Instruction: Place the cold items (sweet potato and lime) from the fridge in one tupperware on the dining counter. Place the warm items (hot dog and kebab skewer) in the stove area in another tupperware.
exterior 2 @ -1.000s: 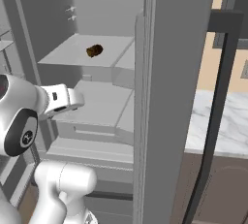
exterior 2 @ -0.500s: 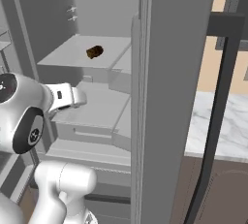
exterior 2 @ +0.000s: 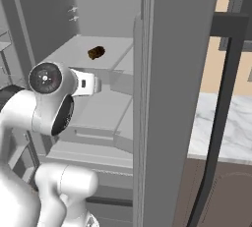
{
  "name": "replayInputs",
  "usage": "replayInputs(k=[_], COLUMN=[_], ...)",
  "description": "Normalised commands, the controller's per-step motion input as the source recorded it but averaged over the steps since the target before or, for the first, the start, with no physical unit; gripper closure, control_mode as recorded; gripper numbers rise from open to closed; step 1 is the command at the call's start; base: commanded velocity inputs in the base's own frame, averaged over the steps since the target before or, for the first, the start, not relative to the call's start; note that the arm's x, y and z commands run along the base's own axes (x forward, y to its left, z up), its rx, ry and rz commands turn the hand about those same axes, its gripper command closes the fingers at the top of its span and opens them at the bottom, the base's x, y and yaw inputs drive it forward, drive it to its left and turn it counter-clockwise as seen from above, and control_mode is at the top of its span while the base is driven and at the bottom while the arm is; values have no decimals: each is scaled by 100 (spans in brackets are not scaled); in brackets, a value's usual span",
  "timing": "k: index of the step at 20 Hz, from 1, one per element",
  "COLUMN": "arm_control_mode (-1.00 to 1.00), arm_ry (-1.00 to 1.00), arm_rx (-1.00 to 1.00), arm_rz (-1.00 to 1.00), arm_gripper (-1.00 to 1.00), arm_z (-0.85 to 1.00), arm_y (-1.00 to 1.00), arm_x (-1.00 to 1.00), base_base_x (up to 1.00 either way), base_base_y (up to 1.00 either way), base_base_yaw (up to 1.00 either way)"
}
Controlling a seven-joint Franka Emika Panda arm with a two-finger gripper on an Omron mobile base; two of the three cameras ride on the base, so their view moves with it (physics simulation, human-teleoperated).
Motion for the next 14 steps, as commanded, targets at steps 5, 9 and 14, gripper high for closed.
replayInputs(k=[5,9,14], arm_control_mode=[-100,-100,-100], arm_ry=[0,11,7], arm_rx=[2,0,12], arm_rz=[-27,-24,-2], arm_gripper=[-100,-100,-100], arm_z=[45,39,12], arm_y=[29,22,0], arm_x=[61,70,87], base_base_x=[0,0,0], base_base_y=[0,0,0], base_base_yaw=[0,0,0])
